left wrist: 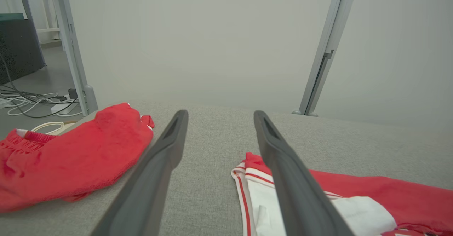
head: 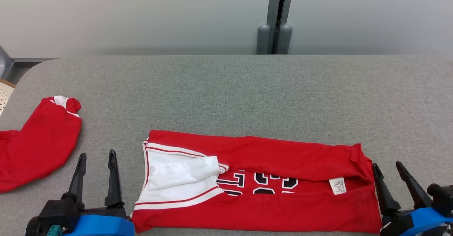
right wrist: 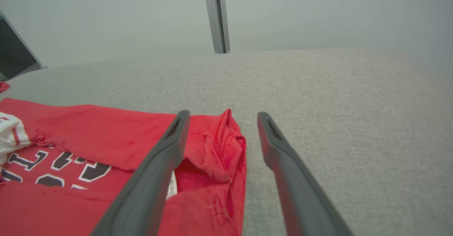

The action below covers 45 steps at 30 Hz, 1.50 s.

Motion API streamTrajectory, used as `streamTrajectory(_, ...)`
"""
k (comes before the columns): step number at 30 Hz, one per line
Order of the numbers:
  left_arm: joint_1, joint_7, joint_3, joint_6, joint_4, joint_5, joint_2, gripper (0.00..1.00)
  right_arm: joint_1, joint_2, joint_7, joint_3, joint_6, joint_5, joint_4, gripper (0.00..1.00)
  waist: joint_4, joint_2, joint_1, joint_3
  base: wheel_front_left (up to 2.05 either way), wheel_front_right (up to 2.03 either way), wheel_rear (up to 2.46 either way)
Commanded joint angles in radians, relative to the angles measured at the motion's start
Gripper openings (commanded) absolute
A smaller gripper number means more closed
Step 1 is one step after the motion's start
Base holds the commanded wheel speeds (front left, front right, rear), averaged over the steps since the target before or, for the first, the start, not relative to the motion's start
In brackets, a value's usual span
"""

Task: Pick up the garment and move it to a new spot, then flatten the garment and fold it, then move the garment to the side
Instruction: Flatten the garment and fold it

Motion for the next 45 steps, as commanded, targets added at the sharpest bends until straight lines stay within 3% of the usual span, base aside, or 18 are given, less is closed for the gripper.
streamTrajectory(1, 0.013, -0.005, 0.006, -0.008, 0.000, 0.000, 0.000, 1.00, 0.014, 0.012, -0.009, -0.013, 0.000, -0.003, -0.019, 1.00, -0.002, 0.0000, 0.0000, -0.008, 0.00, 0.00, 0.00)
streamTrajectory(9, 0.028, -0.005, 0.010, -0.006, -0.006, 0.015, -0.002, 1.00, 0.030, 0.075, -0.017, -0.068, 0.000, -0.066, -0.077, 1.00, 0.002, 0.0000, 0.0000, -0.030, 0.00, 0.00, 0.00)
streamTrajectory(17, 0.026, -0.005, 0.019, -0.006, -0.007, 0.049, 0.004, 1.00, 0.014, 0.118, -0.010, -0.116, 0.000, -0.130, -0.054, 1.00, 0.018, 0.0000, 0.0000, -0.026, 0.00, 0.00, 0.00)
streamTrajectory(25, 0.010, -0.005, 0.013, -0.006, -0.003, 0.051, 0.000, 1.00, -0.041, 0.154, 0.034, -0.148, 0.000, -0.174, 0.045, 1.00, 0.033, 0.0000, 0.0000, -0.008, 0.00, 0.00, 0.00)
streamTrajectory(36, -0.018, -0.005, 0.007, -0.006, 0.007, 0.051, -0.002, 1.00, -0.120, 0.177, 0.038, -0.182, 0.000, -0.191, 0.281, 1.00, 0.046, 0.0000, 0.0000, 0.020, 0.00, 0.00, 0.00)
streamTrajectory(43, -0.024, -0.005, 0.010, -0.006, 0.012, 0.052, -0.002, 1.00, -0.141, 0.193, 0.033, -0.144, 0.000, -0.164, 0.382, 1.00, 0.041, 0.0000, 0.0000, 0.029, 0.00, 0.00, 0.00)
streamTrajectory(44, -0.026, -0.005, 0.009, -0.006, 0.013, 0.053, -0.001, 1.00, -0.144, 0.195, 0.029, -0.137, 0.000, -0.154, 0.389, 0.75, 0.041, 0.0000, 0.0000, 0.030, 0.00, 0.00, 0.00)
streamTrajectory(45, -0.026, -0.005, 0.009, -0.006, 0.013, 0.053, -0.001, 1.00, -0.144, 0.195, 0.029, -0.137, 0.000, -0.154, 0.389, 0.75, 0.041, 0.0000, 0.0000, 0.030, 0.00, 0.00, 0.00)
